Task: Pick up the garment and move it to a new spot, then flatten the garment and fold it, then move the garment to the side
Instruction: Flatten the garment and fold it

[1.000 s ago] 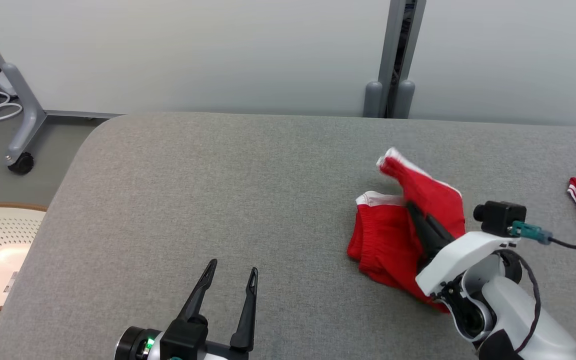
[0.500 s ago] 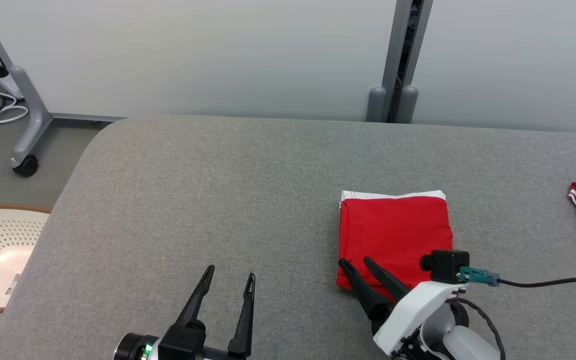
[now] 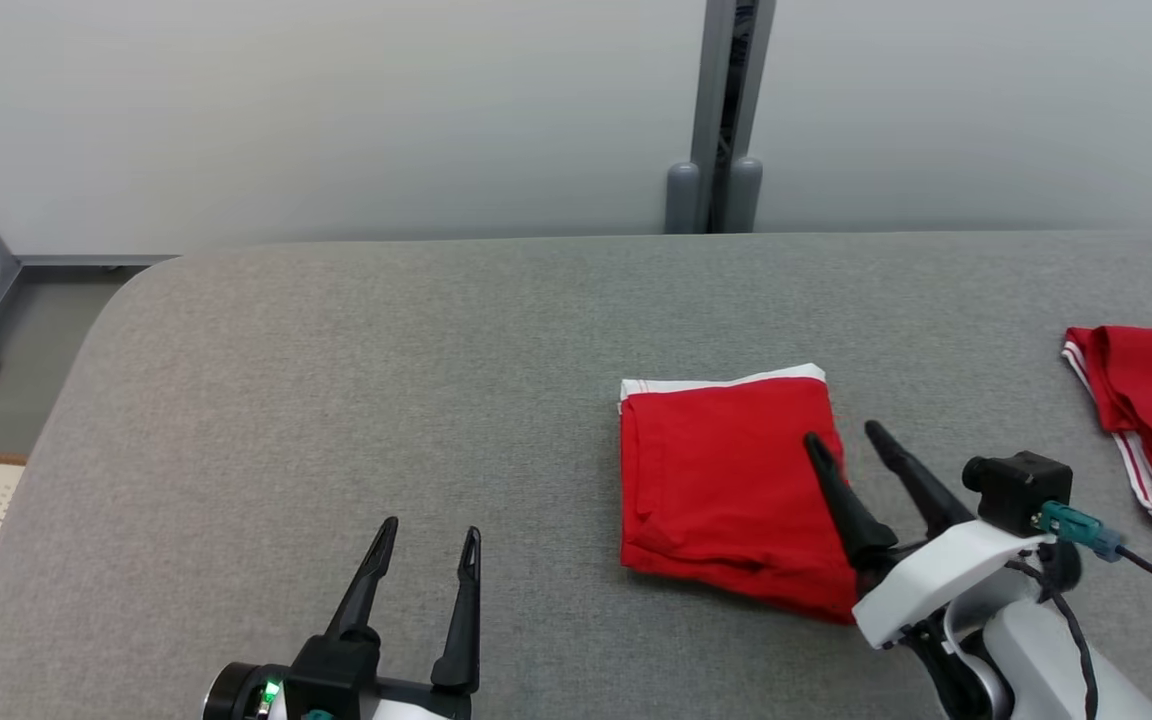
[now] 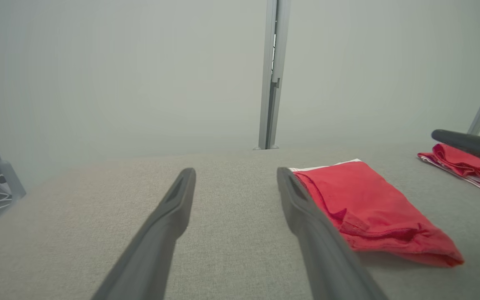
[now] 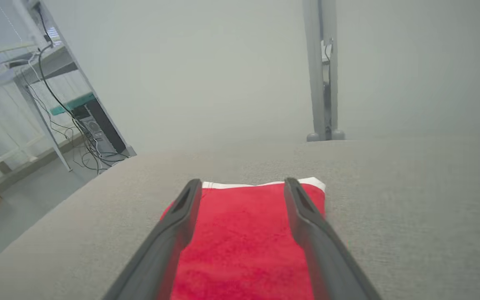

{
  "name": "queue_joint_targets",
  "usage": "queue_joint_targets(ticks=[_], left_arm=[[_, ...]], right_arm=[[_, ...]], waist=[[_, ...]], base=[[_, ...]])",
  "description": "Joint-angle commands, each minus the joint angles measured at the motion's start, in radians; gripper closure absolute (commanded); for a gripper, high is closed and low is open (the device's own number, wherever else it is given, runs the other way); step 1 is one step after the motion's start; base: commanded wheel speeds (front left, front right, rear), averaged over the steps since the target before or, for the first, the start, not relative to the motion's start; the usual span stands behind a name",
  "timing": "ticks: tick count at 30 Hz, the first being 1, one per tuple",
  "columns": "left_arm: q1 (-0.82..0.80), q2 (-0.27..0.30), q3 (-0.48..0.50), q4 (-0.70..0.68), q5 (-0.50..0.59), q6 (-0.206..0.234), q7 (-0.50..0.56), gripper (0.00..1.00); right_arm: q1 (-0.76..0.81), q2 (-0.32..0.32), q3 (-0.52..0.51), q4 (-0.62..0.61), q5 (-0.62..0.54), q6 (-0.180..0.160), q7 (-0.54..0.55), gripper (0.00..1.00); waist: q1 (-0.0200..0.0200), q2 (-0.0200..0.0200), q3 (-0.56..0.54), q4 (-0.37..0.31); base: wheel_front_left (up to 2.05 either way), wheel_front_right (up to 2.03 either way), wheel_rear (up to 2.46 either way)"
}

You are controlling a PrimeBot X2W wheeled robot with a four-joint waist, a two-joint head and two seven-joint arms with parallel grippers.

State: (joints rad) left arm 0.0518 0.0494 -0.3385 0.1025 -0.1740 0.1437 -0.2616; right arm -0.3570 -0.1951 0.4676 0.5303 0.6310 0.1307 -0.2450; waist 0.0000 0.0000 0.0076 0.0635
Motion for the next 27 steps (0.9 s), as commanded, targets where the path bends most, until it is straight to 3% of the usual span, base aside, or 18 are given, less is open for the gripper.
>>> queue_joint_targets(ticks=[1, 7, 13, 19, 27], left_arm=[[-0.016, 0.003, 0.006, -0.004, -0.001, 0.005, -0.004, 0.0], [-0.019, 0.003, 0.039, -0.011, 0.008, 0.017, -0.004, 0.0], [-0.014, 0.003, 0.063, -0.024, 0.007, 0.03, -0.004, 0.0], [0.001, 0.003, 0.079, -0.015, 0.015, 0.044, -0.004, 0.0], [0.026, 0.003, 0.093, -0.006, 0.007, 0.05, -0.004, 0.0]], right_arm=[[-0.003, -0.007, -0.006, 0.002, -0.017, 0.0, -0.008, 0.0], [0.009, -0.01, -0.107, 0.012, -0.213, 0.0, -0.022, 0.0], [0.101, 0.024, -0.244, -0.13, -0.422, 0.0, -0.021, 0.0], [0.216, 0.057, -0.314, -0.255, -0.489, 0.0, -0.021, 0.0], [0.335, 0.095, -0.363, -0.329, -0.497, 0.0, -0.021, 0.0]], waist=[[0.0, 0.0, -0.003, -0.01], [0.0, 0.0, -0.01, -0.05], [0.0, 0.0, -0.018, -0.071], [0.0, 0.0, -0.032, -0.081], [0.0, 0.0, -0.061, -0.075]], base=[[0.0, 0.0, 0.0], [0.0, 0.0, 0.0], [0.0, 0.0, 0.0], [0.0, 0.0, 0.0], [0.0, 0.0, 0.0]])
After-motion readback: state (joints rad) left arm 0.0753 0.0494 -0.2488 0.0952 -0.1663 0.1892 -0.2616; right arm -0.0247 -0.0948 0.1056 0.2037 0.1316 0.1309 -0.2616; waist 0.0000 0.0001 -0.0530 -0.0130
